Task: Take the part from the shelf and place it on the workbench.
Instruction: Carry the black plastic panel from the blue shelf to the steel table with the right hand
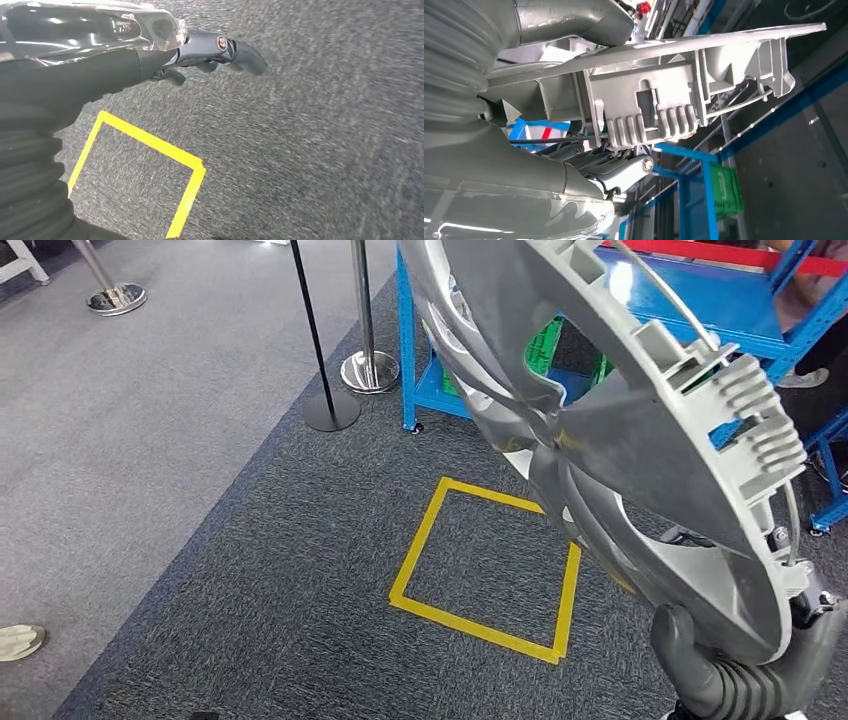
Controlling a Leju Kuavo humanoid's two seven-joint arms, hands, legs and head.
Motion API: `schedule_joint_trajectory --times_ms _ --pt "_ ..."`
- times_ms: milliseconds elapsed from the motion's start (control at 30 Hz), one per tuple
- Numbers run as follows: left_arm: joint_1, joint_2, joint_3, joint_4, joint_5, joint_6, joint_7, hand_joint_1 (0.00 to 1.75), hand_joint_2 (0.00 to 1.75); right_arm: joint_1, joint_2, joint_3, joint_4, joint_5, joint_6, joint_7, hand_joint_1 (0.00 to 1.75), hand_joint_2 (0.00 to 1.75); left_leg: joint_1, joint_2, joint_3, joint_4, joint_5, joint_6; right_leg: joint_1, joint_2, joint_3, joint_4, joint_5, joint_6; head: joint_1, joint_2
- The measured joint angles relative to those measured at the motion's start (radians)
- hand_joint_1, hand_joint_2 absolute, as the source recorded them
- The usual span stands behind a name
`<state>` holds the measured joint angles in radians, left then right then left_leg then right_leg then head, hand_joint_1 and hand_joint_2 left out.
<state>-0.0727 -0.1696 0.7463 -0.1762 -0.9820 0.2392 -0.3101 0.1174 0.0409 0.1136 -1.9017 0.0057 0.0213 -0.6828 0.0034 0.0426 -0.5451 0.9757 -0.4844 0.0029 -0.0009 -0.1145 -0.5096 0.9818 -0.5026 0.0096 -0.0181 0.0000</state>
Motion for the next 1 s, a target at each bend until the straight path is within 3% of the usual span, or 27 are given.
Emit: schedule_joint_trajectory --times_ms 67,133,200,233,267,300,367,433,500,533,600,667,733,767,800,900,933,1000 --pt "0.000 0.001 0.000 0.000 0.000 0.000 0.000 0.00 1.75 -0.001 0.000 -0.001 -0.001 -0.001 -0.001 0.000 1.75 1.75 0.004 -0.020 -0.004 -0.002 0.007 0.013 -0.004 0.031 -0.015 0.036 -0.029 0.011 0.005 0.000" --pt "-0.002 0.001 0.001 0.000 -0.001 0.000 0.000 0.00 1.75 0.001 -0.001 -0.004 -0.002 -0.002 -0.002 0.001 1.75 1.75 0.006 -0.040 -0.010 -0.003 0.013 0.023 -0.007 0.084 -0.068 0.158 -0.097 0.017 0.017 0.000" --pt "-0.001 0.002 0.001 0.000 -0.001 -0.001 0.000 0.00 1.75 0.007 -0.002 -0.008 -0.003 -0.003 -0.003 0.001 1.75 1.75 0.005 -0.065 -0.016 -0.002 0.016 0.026 -0.008 0.104 -0.127 0.289 -0.147 0.018 0.025 0.000" --pt "-0.001 0.002 0.001 0.000 -0.001 -0.001 0.000 0.00 1.75 0.010 -0.003 -0.011 -0.003 -0.003 -0.003 0.001 1.75 1.75 0.005 -0.078 -0.017 -0.001 0.017 0.027 -0.008 0.107 -0.136 0.309 -0.145 0.017 0.027 0.000" --pt "0.000 0.002 0.002 0.000 -0.001 -0.001 0.000 0.00 1.75 0.013 -0.003 -0.013 -0.003 -0.003 -0.003 0.001 1.75 1.75 0.005 -0.092 -0.017 0.001 0.018 0.026 -0.008 0.109 -0.126 0.287 -0.123 0.015 0.029 0.000" --pt "0.000 0.002 0.003 0.000 -0.001 -0.001 0.000 0.00 1.75 0.014 -0.003 -0.014 -0.003 -0.003 -0.004 0.002 1.75 1.75 0.006 -0.106 -0.018 0.004 0.018 0.025 -0.010 0.117 -0.097 0.225 -0.087 0.012 0.031 0.000" --pt "0.000 0.001 0.005 0.000 -0.001 -0.002 0.000 0.00 1.75 0.015 -0.004 -0.017 -0.004 -0.004 -0.005 0.001 1.75 1.75 0.005 -0.133 -0.022 0.012 0.018 0.018 -0.016 0.159 -0.033 0.085 -0.030 0.010 0.035 0.000" --pt "0.000 0.000 0.006 0.000 -0.001 -0.003 0.000 0.00 1.75 0.018 -0.003 -0.020 -0.007 -0.004 -0.006 0.000 1.75 1.75 0.004 -0.155 -0.032 0.017 0.020 0.005 -0.018 0.187 -0.009 0.025 -0.016 0.008 0.035 0.000" --pt "0.002 0.001 0.006 0.000 -0.002 -0.005 0.000 0.00 1.75 0.020 -0.002 -0.023 -0.010 -0.005 -0.008 0.000 1.75 1.75 0.008 -0.174 -0.041 0.017 0.026 -0.008 -0.015 0.170 -0.011 0.023 -0.012 -0.001 0.032 0.000" --pt "0.003 0.001 0.007 0.000 -0.002 -0.005 0.000 0.00 1.75 0.020 -0.001 -0.024 -0.013 -0.005 -0.009 0.000 1.75 1.75 0.008 -0.169 -0.047 0.021 0.024 -0.013 -0.016 0.159 -0.010 0.022 -0.009 -0.006 0.030 0.000" --pt "0.002 0.000 0.008 0.000 -0.002 -0.006 0.000 0.00 1.75 0.022 0.003 -0.026 -0.022 -0.005 -0.010 -0.001 1.75 1.75 0.005 -0.121 -0.080 0.081 -0.014 -0.020 -0.020 0.132 -0.009 0.019 -0.005 -0.017 0.018 0.000" --pt "0.000 -0.001 0.009 0.000 -0.002 -0.006 0.000 0.00 1.75 0.026 0.006 -0.029 -0.028 -0.005 -0.011 -0.002 1.75 1.75 0.004 -0.065 -0.143 0.216 -0.082 -0.025 -0.018 0.105 -0.012 0.019 -0.004 -0.022 0.006 0.000" --pt "0.000 -0.002 0.010 0.000 -0.002 -0.006 0.000 0.00 1.75 0.028 0.007 -0.032 -0.030 -0.004 -0.011 -0.002 1.75 1.75 0.007 -0.050 -0.185 0.311 -0.112 -0.028 -0.017 0.078 -0.015 0.019 -0.004 -0.022 0.001 0.000" --pt "0.001 -0.002 0.011 0.000 -0.002 -0.006 0.000 0.00 1.75 0.029 0.007 -0.034 -0.030 -0.004 -0.011 -0.002 1.75 1.75 0.007 -0.047 -0.178 0.304 -0.100 -0.028 -0.017 0.064 -0.015 0.019 -0.005 -0.021 -0.001 0.000" --pt "0.001 -0.002 0.012 0.000 -0.002 -0.006 0.000 0.00 1.75 0.029 0.008 -0.035 -0.030 -0.003 -0.011 -0.002 1.75 1.75 0.007 -0.041 -0.151 0.257 -0.076 -0.027 -0.017 0.052 -0.015 0.019 -0.005 -0.021 -0.004 0.000" --pt "-0.002 -0.001 0.013 0.000 -0.003 -0.006 0.000 0.00 1.75 0.029 0.010 -0.039 -0.035 -0.001 -0.011 -0.002 1.75 1.75 0.000 0.019 -0.037 0.058 -0.009 -0.018 -0.010 0.020 -0.010 0.021 -0.011 -0.011 -0.013 0.000" --pt "-0.003 -0.002 0.013 -0.001 -0.003 -0.006 0.000 0.00 1.75 0.029 0.011 -0.040 -0.037 -0.001 -0.011 -0.002 1.75 1.75 -0.003 0.031 -0.020 0.027 -0.004 -0.014 -0.006 0.011 -0.009 0.021 -0.013 -0.006 -0.013 0.000" --pt "-0.003 -0.002 0.013 -0.001 -0.003 -0.006 0.000 0.00 1.75 0.029 0.012 -0.042 -0.042 -0.001 -0.011 -0.002 1.75 1.75 -0.006 0.016 -0.020 0.019 -0.003 -0.002 -0.005 -0.009 -0.006 0.019 -0.014 0.003 -0.009 0.000"
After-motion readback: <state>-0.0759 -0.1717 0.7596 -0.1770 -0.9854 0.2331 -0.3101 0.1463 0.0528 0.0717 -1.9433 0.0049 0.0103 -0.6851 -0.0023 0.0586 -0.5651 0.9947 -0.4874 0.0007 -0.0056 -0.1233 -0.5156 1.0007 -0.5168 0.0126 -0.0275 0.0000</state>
